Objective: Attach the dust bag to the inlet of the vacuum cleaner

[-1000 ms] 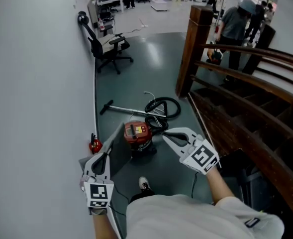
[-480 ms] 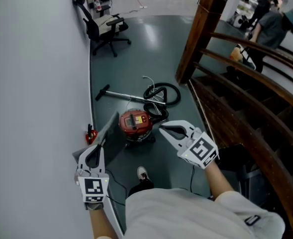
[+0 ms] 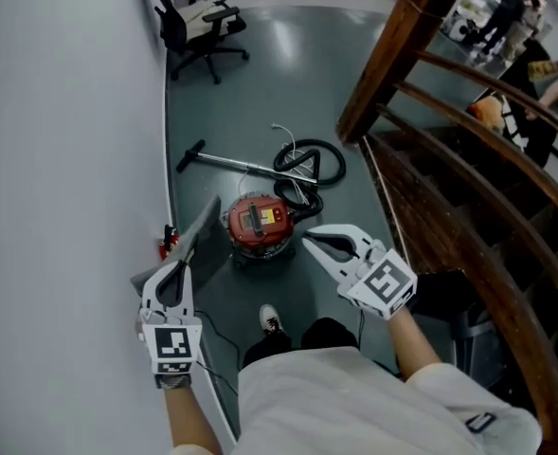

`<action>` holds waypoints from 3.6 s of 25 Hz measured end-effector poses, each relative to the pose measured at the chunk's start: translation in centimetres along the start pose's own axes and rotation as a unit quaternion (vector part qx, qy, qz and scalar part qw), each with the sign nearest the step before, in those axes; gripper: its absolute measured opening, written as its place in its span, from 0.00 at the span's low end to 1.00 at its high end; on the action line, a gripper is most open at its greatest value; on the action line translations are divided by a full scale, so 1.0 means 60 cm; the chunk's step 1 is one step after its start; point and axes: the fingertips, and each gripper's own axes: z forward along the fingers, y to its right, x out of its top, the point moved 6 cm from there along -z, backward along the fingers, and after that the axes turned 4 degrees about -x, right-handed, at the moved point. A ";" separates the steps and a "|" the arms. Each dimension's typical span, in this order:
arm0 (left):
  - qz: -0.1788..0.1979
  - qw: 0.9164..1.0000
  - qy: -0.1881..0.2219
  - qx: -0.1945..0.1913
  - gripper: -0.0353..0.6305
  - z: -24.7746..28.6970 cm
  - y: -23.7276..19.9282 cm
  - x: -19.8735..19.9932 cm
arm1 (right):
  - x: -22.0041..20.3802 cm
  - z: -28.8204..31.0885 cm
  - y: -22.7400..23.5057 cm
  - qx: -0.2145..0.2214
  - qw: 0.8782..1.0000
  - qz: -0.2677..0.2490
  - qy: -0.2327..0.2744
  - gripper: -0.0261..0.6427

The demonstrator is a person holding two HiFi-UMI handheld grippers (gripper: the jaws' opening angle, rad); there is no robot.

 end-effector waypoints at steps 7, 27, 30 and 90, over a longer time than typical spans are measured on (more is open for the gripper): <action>-0.028 0.999 -0.005 0.019 0.08 0.040 -0.048 -0.037 | -0.039 0.065 0.031 -0.002 0.999 0.024 -0.043 0.08; -0.126 0.984 -0.057 0.114 0.08 0.162 -0.101 -0.204 | -0.234 0.303 0.103 0.056 0.982 0.028 -0.180 0.08; -0.147 0.978 -0.056 0.135 0.08 0.190 -0.116 -0.249 | -0.264 0.349 0.106 0.069 0.979 0.028 -0.191 0.08; -0.252 0.950 -0.166 0.079 0.08 0.519 0.026 -0.756 | -0.804 0.558 0.152 0.079 0.918 0.253 -0.296 0.29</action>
